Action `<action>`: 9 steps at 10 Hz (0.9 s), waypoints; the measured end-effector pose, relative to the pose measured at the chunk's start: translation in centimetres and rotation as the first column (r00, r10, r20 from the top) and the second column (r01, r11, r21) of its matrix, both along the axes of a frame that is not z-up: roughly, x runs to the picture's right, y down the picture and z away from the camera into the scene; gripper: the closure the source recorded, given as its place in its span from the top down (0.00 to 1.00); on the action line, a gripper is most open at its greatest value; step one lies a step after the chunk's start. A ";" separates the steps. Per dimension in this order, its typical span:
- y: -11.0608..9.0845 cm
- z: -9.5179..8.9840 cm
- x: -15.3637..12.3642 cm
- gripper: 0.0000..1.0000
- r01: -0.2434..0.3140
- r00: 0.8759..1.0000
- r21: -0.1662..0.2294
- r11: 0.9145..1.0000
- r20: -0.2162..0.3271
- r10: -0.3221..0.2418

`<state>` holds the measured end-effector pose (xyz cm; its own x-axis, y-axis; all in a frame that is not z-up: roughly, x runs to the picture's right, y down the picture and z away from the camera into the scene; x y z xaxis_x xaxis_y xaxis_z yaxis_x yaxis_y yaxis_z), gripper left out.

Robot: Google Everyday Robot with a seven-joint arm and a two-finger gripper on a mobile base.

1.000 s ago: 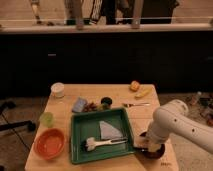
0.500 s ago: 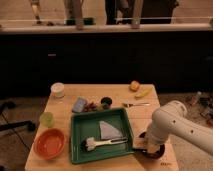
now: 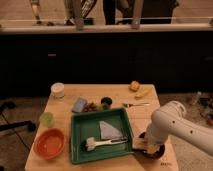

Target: Place eraser in purple bowl

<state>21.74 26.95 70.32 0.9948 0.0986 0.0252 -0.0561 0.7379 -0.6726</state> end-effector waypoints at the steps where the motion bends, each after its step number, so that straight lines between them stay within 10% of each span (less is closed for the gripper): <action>1: -0.7 -0.1 0.5 0.00 -0.003 1.000 0.004 1.000 -0.004 0.003; 9: -1.5 2.8 3.5 0.00 -0.055 0.998 -0.056 0.997 -0.039 0.053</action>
